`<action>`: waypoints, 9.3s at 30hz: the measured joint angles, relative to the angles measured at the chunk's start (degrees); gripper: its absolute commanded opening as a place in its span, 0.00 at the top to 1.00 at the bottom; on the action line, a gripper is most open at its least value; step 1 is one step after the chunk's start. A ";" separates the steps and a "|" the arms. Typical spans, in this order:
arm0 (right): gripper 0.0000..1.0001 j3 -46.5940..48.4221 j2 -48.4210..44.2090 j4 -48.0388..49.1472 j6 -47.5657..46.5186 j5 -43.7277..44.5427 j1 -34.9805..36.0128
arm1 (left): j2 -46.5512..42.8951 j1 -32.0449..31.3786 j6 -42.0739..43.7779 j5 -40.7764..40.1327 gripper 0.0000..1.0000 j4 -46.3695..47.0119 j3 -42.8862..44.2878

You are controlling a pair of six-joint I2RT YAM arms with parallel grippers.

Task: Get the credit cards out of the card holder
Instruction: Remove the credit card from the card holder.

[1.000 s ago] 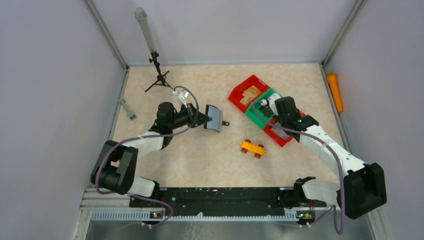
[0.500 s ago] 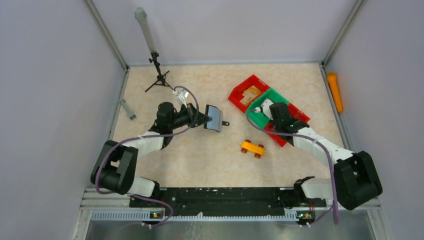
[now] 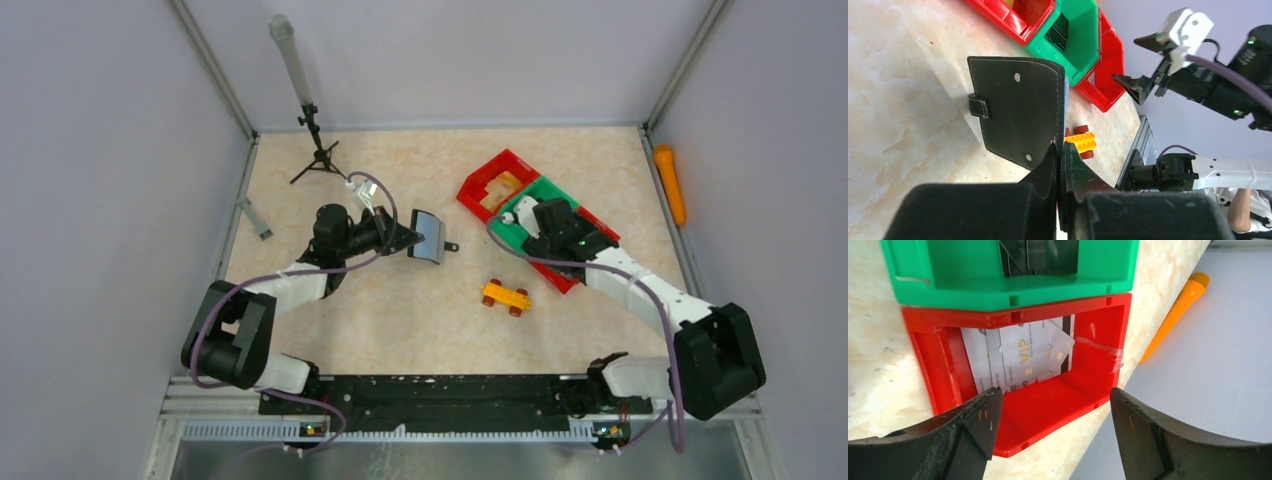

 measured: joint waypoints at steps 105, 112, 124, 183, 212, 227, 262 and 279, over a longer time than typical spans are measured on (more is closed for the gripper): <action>0.97 -3.72 24.87 49.16 62.29 -35.85 5.70 | -0.24 -7.52 17.35 -30.38 0.64 -35.32 12.83; 0.97 -4.44 23.65 49.51 62.29 -37.00 5.70 | 12.02 -8.00 17.70 -22.25 0.83 -34.42 18.14; 0.97 -6.27 21.86 53.07 62.58 -39.36 5.70 | 22.05 -6.03 14.84 -18.86 1.00 -42.16 24.74; 0.49 -5.84 30.53 60.57 74.03 -50.38 4.61 | 28.68 -3.30 13.55 -10.71 1.00 -48.54 32.15; 0.43 -3.26 19.56 38.64 67.54 -40.48 5.92 | 17.29 -8.74 18.40 -21.62 0.56 -45.68 26.67; 0.90 -2.86 19.50 29.88 67.28 -40.94 6.05 | 13.49 -14.56 24.85 -28.89 0.39 -46.66 25.83; 1.00 4.48 16.85 26.64 68.74 -48.61 5.77 | 16.37 -26.10 37.24 -41.86 0.24 -47.36 25.55; 0.45 4.66 19.39 29.57 71.65 -52.52 3.04 | 19.04 -26.14 35.54 -50.14 0.78 -49.48 28.61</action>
